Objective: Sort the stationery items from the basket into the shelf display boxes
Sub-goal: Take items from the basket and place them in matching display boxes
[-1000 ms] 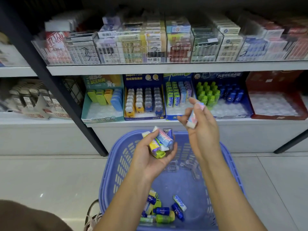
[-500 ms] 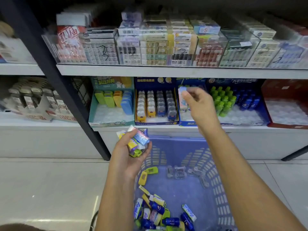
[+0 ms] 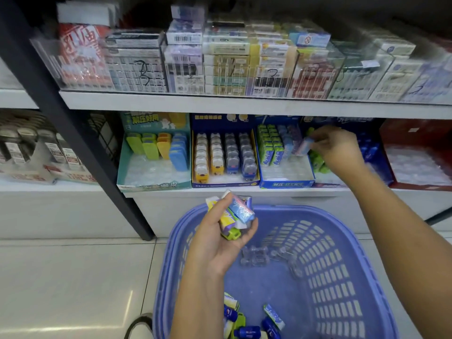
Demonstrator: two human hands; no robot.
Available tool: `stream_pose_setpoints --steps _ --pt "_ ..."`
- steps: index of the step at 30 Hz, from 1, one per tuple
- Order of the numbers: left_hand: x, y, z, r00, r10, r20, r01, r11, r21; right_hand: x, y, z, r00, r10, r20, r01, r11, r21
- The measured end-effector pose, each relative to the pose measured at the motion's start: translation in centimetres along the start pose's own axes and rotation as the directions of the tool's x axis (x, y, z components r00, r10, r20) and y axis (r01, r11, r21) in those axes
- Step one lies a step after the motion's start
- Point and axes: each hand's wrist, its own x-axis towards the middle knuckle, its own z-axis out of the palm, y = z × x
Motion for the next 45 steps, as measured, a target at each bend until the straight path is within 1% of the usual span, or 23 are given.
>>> stream_pose_setpoints --steps 2,3,6,8,11,15,18,20,22,26,29,31,32,33,34,35,36,37,38,39,40,42,45 --pt "0.1 -0.5 0.5 0.999 -0.028 0.016 0.027 0.999 0.024 0.7 -0.2 0.2 0.996 -0.019 0.085 0.022 0.999 -0.036" --pt "0.1 -0.7 0.6 0.999 -0.037 0.018 0.037 0.999 0.034 1.1 -0.3 0.1 0.994 -0.027 0.103 0.032 0.998 -0.049" --pt "0.3 -1.1 0.7 0.999 -0.046 0.009 0.046 0.998 0.037 1.8 -0.8 -0.2 0.994 -0.010 0.111 0.013 1.000 -0.021" --pt "0.4 -1.1 0.7 0.999 -0.042 0.009 0.042 0.999 0.025 2.1 -1.1 -0.4 0.992 -0.026 0.120 0.026 1.000 0.001" --pt "0.5 -1.2 0.8 0.999 -0.032 0.008 0.032 0.999 0.011 2.0 -1.2 -1.0 0.988 -0.042 0.152 0.047 0.998 -0.029" --pt "0.6 -1.2 0.7 0.999 -0.043 0.004 0.043 0.999 0.021 1.5 -1.1 -1.0 0.988 -0.006 0.151 0.001 0.999 0.036" --pt "0.6 -1.2 0.6 0.998 -0.053 0.014 0.053 0.998 0.022 1.2 -1.3 0.1 0.981 0.013 0.191 -0.029 0.996 0.082" --pt "0.6 -1.2 0.5 0.999 -0.046 0.008 0.046 0.999 0.024 1.1 -1.1 0.9 0.974 0.025 0.224 -0.044 0.996 0.079" --pt "0.8 -1.2 0.5 0.999 -0.037 0.013 0.036 0.998 0.048 1.1 -0.8 1.7 0.971 0.034 0.237 -0.042 0.999 0.027" --pt "1.0 -1.2 0.3 0.998 -0.038 0.048 0.034 0.996 0.082 1.1 -0.8 2.5 0.987 0.010 0.162 -0.004 0.999 -0.036" --pt "0.8 -1.2 0.4 0.995 -0.059 0.075 0.054 0.996 0.073 1.6 -1.5 2.1 0.975 0.038 0.220 -0.006 0.989 -0.146" --pt "0.7 -1.3 0.5 0.995 -0.061 0.079 0.056 0.997 0.061 1.3 -2.7 1.4 0.959 0.019 0.283 0.057 0.964 -0.259" --pt "0.7 -1.4 0.6 0.995 -0.053 0.079 0.049 0.997 0.058 0.7 -3.4 0.9 0.962 -0.012 0.273 0.089 0.959 -0.270" --pt "0.6 -1.5 0.6 0.996 -0.042 0.078 0.037 0.997 0.061 -0.3 -4.2 0.5 0.969 -0.036 0.245 0.093 0.970 -0.226" --pt "0.5 -1.5 0.7 0.997 -0.028 0.075 0.023 0.998 0.064 -1.7 -5.0 0.2 0.972 -0.027 0.232 0.054 0.992 -0.113" --pt "0.5 -1.6 0.7 0.998 -0.011 0.066 0.007 0.998 0.058 -3.3 -5.8 -0.1 0.963 0.005 0.270 -0.019 0.999 0.049" --pt "0.4 -1.7 0.6 0.999 0.009 0.052 -0.012 0.999 0.045 -5.0 -6.6 -0.2 0.931 0.024 0.365 -0.107 0.972 0.209" --pt "0.4 -1.8 0.6 0.999 0.027 0.037 -0.029 0.999 0.036 -6.6 -7.2 -0.3 0.878 0.020 0.479 -0.196 0.927 0.319" --pt "0.5 -1.8 0.4 0.999 0.042 0.025 -0.043 0.998 0.049 -8.2 -7.7 -0.2 0.819 -0.005 0.573 -0.258 0.890 0.376" --pt "0.5 -1.8 0.3 0.998 0.054 0.025 -0.056 0.994 0.095 -9.5 -7.9 0.0 0.776 -0.034 0.630 -0.291 0.867 0.404" --pt "0.5 -1.9 0.2 0.997 0.064 0.037 -0.069 0.984 0.162 -10.5 -8.1 0.3 0.757 -0.049 0.651 -0.308 0.853 0.422" --pt "0.4 -2.0 0.0 0.995 0.075 0.072 -0.092 0.959 0.267 -11.7 -7.9 0.9 0.773 -0.040 0.633 -0.328 0.829 0.453" --pt "0.3 -2.1 -0.2 0.992 0.106 0.068 -0.123 0.939 0.323 -12.5 -7.4 1.3 0.788 -0.021 0.615 -0.361 0.793 0.490"
